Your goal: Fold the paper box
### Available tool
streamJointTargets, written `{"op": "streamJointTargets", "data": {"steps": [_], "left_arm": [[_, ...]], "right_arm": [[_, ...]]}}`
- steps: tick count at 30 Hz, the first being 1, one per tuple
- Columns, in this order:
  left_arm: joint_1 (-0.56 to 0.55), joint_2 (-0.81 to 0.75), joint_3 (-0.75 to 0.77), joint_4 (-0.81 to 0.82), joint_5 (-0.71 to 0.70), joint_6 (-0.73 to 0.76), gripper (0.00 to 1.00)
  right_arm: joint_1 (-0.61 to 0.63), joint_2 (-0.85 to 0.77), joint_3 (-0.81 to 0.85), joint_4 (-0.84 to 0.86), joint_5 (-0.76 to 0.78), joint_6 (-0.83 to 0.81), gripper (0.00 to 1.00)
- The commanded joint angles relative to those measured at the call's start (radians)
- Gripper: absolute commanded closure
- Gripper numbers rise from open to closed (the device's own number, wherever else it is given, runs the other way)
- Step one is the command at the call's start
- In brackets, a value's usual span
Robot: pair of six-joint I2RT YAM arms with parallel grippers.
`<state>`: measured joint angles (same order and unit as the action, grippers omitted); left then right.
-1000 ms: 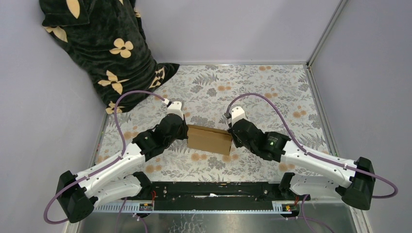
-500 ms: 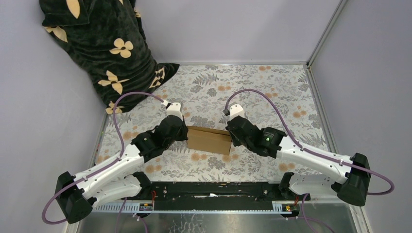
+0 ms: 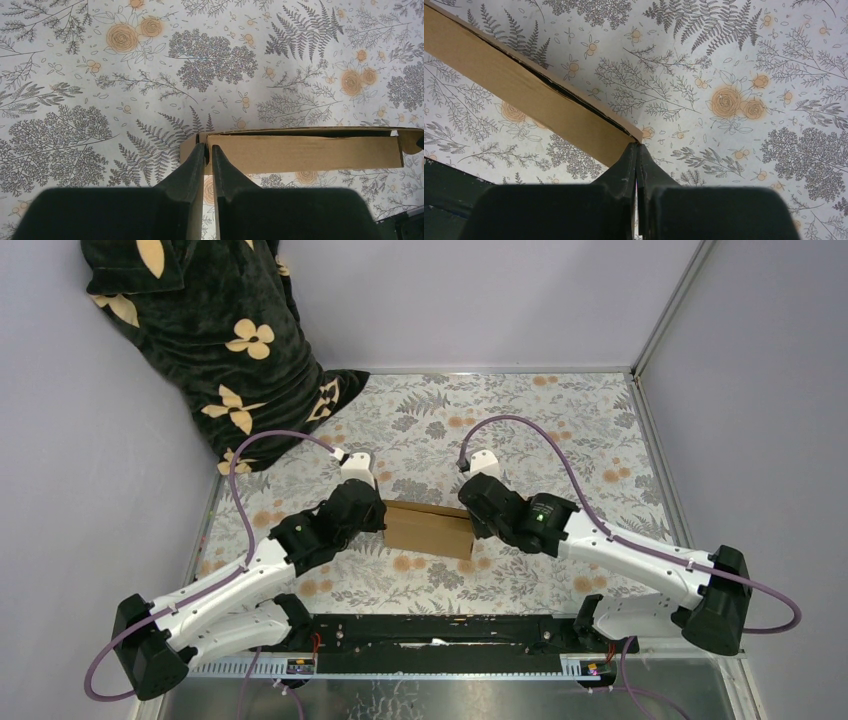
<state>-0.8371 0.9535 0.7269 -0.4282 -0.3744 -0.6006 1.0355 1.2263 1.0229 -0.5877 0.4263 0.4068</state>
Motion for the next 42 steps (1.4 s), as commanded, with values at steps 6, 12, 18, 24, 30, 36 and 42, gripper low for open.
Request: {"op": "streamJointTargets", "data": {"steps": [6,12,18,24,30,36,42], "left_arm": [[-0.028,-0.023,0.001,0.016,0.028,-0.041,0.86],[-0.034,-0.035,-0.002,0.008,0.026,-0.049,0.86],[-0.047,-0.046,-0.008,0.003,0.022,-0.063,0.86],[-0.064,-0.052,-0.015,-0.005,0.014,-0.076,0.86],[-0.066,-0.058,-0.017,-0.010,0.008,-0.076,0.86],[-0.066,-0.062,-0.017,-0.016,0.002,-0.073,0.86],[-0.066,-0.067,-0.016,-0.018,0.003,-0.070,0.86]], "right_arm": [[0.018,0.033,0.075,0.043,-0.065,0.094,1.00],[0.018,0.042,0.112,0.007,-0.079,0.108,1.00],[0.018,0.048,0.123,-0.007,-0.079,0.137,1.00],[0.018,0.055,0.106,0.003,-0.070,0.170,1.00],[0.018,0.069,0.112,0.005,-0.063,0.190,1.00],[0.018,0.083,0.109,0.022,-0.064,0.213,1.00],[0.017,0.091,0.107,0.036,-0.068,0.229,1.00]]}}
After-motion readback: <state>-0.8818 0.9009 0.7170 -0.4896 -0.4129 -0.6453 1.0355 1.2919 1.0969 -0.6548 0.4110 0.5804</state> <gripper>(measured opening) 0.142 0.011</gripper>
